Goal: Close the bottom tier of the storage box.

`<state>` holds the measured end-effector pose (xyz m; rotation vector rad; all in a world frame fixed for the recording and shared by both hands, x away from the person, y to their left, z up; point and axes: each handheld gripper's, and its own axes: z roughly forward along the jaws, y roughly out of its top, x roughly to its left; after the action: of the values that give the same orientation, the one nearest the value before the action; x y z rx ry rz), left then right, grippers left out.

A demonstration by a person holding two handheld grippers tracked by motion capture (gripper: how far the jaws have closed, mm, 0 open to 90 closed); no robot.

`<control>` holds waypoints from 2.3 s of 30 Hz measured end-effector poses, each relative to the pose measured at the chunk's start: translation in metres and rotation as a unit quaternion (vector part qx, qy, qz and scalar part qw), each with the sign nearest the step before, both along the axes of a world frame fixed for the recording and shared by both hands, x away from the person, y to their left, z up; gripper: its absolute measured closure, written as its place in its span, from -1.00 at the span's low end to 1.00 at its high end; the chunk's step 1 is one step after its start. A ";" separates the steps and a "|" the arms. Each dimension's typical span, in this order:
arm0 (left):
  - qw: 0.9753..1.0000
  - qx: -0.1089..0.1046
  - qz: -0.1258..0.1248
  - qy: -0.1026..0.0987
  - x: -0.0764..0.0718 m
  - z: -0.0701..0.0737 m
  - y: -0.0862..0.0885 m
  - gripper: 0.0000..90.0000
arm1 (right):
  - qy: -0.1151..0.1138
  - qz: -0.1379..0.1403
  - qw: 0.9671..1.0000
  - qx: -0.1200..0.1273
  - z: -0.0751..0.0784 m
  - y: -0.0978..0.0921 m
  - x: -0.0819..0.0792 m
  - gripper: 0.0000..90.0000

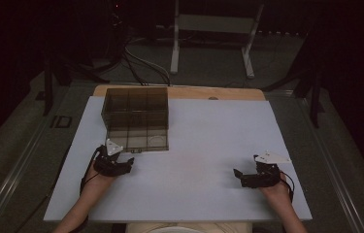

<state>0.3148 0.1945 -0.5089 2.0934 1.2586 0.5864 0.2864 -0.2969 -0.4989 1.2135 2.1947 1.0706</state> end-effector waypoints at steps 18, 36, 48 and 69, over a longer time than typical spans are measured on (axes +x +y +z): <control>1.000 0.013 -0.017 0.021 0.003 -0.004 -0.001 0.85 | 0.000 -0.003 1.000 0.003 0.000 -0.001 0.000 -0.97; 0.999 0.015 -0.032 0.037 0.013 -0.005 -0.003 1.00 | 0.000 -0.003 1.000 0.003 0.000 -0.002 0.001 -0.97; 0.998 0.020 -0.045 0.036 0.020 -0.006 -0.002 1.00 | -0.001 -0.005 1.000 0.003 0.001 -0.002 0.000 -0.97; 0.998 0.029 -0.052 0.033 0.027 -0.006 -0.003 1.00 | -0.002 -0.002 1.000 0.001 0.001 -0.001 0.000 -0.97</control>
<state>0.3421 0.1912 -0.5148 2.2280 1.1721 0.5173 0.2867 -0.2983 -0.4979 1.2157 2.1884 1.0720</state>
